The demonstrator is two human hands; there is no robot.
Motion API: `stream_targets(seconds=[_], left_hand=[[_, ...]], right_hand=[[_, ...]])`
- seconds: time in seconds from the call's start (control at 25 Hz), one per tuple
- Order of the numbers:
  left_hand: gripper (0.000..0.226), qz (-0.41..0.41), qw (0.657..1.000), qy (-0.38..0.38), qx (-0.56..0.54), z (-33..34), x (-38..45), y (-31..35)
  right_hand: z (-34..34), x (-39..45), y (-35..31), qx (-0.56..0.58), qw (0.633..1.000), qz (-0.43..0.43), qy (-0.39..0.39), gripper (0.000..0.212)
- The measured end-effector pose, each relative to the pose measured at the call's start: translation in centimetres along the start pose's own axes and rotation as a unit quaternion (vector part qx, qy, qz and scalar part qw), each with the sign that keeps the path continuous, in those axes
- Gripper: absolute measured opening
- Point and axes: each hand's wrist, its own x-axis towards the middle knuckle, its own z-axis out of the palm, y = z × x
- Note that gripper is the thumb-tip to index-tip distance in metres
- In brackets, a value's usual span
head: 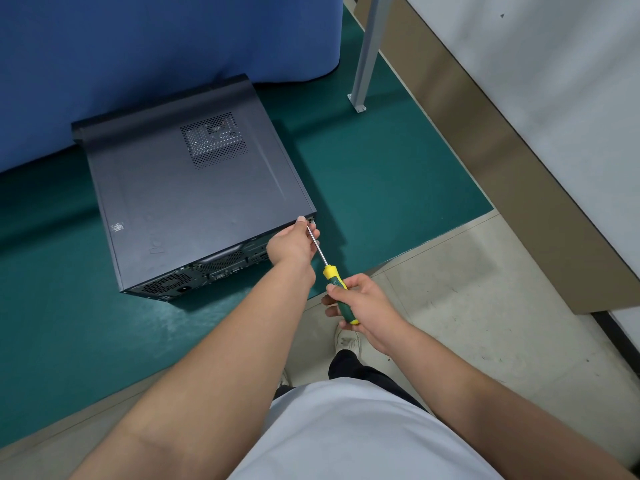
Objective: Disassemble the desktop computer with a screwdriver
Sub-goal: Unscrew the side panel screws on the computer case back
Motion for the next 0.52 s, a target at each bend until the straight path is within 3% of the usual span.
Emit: stream_targets(seconds=[0.2, 0.32, 0.52], left_hand=[[0.017, 0.018, 1.000, 0.023, 0.000, 0.28, -0.33, -0.19], [0.016, 0.013, 0.999, 0.030, -0.011, 0.46, -0.47, -0.15], [0.011, 0.011, 0.999, 0.027, -0.012, 0.40, -0.56, -0.28]], right_hand=[[0.18, 0.35, -0.01, 0.016, 1.000, 0.015, 0.001, 0.026], [0.06, 0.51, 0.37, -0.020, 1.000, -0.018, 0.007, 0.016], [0.29, 0.81, 0.70, -0.057, 0.997, -0.050, 0.011, 0.020]])
